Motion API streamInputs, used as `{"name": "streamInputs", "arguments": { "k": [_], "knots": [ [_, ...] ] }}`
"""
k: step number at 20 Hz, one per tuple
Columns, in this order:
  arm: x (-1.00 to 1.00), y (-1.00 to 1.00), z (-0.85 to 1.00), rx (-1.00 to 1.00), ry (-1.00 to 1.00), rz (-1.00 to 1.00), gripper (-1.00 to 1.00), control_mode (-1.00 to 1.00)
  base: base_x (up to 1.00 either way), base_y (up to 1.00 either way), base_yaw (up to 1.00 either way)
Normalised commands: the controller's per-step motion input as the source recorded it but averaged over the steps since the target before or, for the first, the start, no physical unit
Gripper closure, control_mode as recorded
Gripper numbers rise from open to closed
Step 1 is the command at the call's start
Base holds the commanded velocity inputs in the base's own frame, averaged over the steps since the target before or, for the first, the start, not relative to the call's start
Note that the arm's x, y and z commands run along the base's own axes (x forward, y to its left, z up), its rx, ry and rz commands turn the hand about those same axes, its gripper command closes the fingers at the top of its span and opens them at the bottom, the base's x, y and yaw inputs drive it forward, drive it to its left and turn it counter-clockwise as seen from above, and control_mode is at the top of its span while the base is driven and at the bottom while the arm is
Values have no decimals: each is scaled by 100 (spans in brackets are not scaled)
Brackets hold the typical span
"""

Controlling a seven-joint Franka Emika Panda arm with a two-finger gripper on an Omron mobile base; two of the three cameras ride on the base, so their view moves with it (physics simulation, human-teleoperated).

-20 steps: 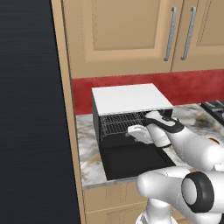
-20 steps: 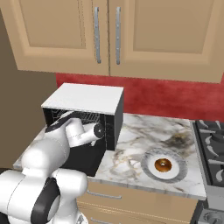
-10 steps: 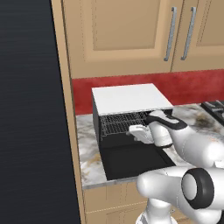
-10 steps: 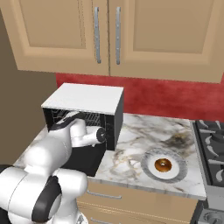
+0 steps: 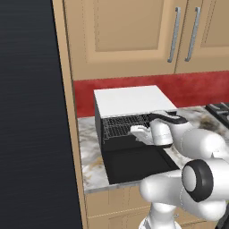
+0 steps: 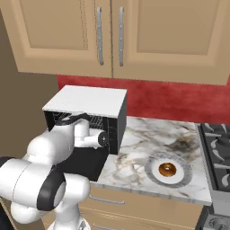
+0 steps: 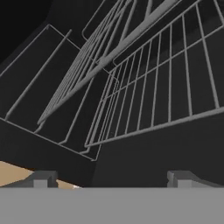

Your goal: Pick up the bagel from the plate, place it on the toaster oven rack, close the door, and set the timer.

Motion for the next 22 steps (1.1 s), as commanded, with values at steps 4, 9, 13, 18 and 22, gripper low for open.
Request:
{"name": "streamInputs", "arguments": {
  "k": [4,9,13,18,22],
  "knots": [
    [23,0,-6,0,-1,-7,-100,-100,0,0,0],
    [19,0,-12,0,-1,-7,-100,-100,0,0,0],
    [17,0,-15,0,0,-7,-100,-100,0,0,0],
    [19,0,-17,0,0,-7,-100,-100,0,0,0],
    [21,0,-14,0,0,-7,-100,-100,0,0,0]
  ]
}}
